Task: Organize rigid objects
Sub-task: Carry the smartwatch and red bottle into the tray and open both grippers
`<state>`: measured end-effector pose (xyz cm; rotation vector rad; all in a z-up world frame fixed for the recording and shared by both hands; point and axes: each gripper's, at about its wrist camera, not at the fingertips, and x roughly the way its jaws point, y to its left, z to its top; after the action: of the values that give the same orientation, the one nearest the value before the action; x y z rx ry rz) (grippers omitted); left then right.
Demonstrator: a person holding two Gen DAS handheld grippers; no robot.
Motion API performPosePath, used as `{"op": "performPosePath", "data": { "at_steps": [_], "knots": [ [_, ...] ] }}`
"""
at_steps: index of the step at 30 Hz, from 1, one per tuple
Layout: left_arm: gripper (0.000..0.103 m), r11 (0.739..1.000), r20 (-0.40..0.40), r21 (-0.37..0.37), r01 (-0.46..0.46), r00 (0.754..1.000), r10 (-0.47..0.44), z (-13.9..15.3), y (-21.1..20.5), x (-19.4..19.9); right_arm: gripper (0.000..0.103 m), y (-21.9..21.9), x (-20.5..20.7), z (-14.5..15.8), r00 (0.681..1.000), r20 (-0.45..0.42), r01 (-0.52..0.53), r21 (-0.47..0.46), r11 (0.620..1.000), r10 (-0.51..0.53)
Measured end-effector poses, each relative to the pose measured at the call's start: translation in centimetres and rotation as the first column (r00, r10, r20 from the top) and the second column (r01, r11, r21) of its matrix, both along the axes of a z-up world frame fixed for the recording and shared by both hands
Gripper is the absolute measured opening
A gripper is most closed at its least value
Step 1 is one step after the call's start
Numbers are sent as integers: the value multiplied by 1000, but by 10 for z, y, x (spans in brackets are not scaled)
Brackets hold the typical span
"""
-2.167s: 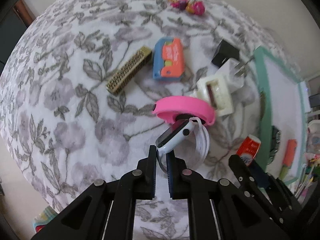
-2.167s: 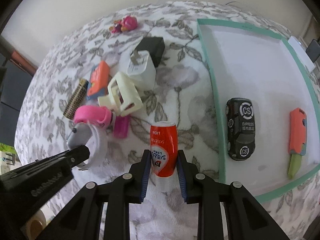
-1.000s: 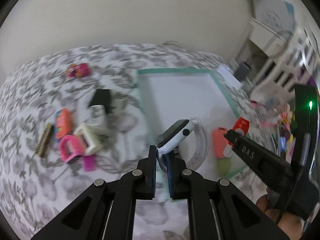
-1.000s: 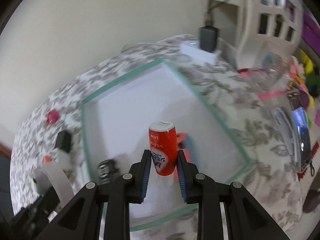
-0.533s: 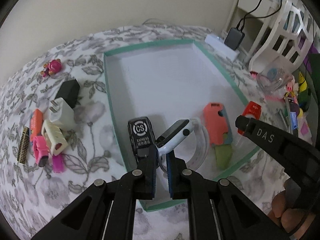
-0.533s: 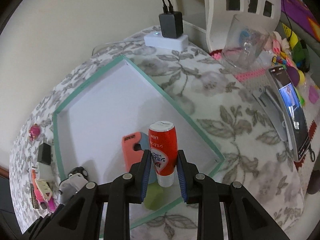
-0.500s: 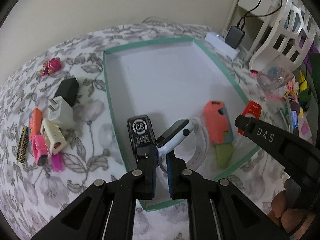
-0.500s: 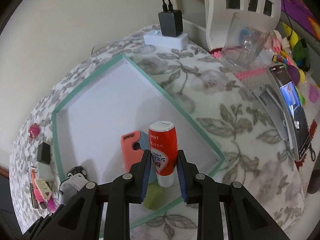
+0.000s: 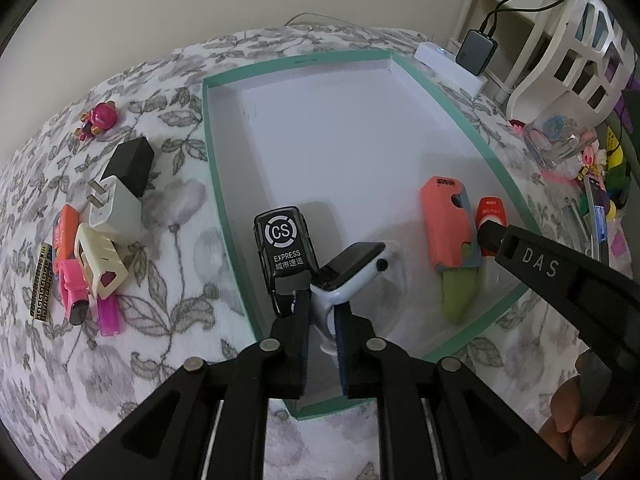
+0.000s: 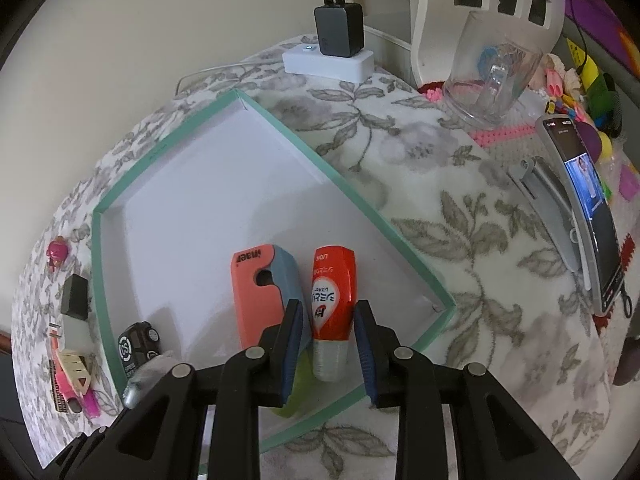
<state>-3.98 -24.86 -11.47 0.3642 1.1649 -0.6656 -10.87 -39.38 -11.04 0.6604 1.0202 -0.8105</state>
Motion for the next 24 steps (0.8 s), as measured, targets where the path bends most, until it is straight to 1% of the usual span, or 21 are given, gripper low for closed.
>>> {"op": "performPosePath", "data": {
  "at_steps": [1,4,7,9,11,13,15,16,17,18,19,20,22,23,24],
  "knots": [
    [16,1000,-5,-5,0,1000,0,0,0,0,30,0,0,1,1000,2,0,-6,1000,0],
    [17,1000,-16,-24,-7,1000,7,4,2,2,30,2,1,7,1000,9,-2,-27,1000,2],
    [19,999,-20,-52,-16,1000,15,12,4,4,35,4,2,13,1000,20,-9,-46,999,10],
    [27,998,-6,-61,-28,1000,27,19,7,7,38,7,5,17,999,27,-20,-63,998,22],
    [43,996,9,-70,-48,999,49,25,12,12,40,9,7,20,999,34,-34,-74,997,36],
    [49,995,28,-55,-87,996,89,29,20,20,40,13,10,22,998,35,-46,-82,996,49],
    [49,988,41,-37,-147,988,148,33,33,32,40,18,15,23,997,32,-66,-87,994,69],
    [51,982,47,-28,-186,981,187,35,41,40,41,22,19,23,996,27,-86,-92,992,89],
    [57,976,53,-23,-215,975,216,36,48,45,47,25,22,23,994,24,-101,-93,990,104],
    [62,965,62,-17,-262,963,263,39,60,54,50,29,26,23,992,24,-122,-94,988,125],
    [70,956,66,-12,-295,953,295,40,68,60,54,34,30,23,989,24,-144,-97,985,147],
    [72,942,70,-9,-336,939,336,42,79,68,54,40,35,24,985,24,-166,-100,981,170],
    [72,906,61,-4,-424,904,424,44,104,83,54,53,45,26,978,17,-207,-108,972,210],
    [72,894,53,-6,-448,893,447,45,112,88,54,62,50,26,971,16,-235,-110,966,238],
    [72,877,42,-6,-480,876,480,45,123,93,55,70,56,27,964,14,-263,-111,958,266]
  ]
}}
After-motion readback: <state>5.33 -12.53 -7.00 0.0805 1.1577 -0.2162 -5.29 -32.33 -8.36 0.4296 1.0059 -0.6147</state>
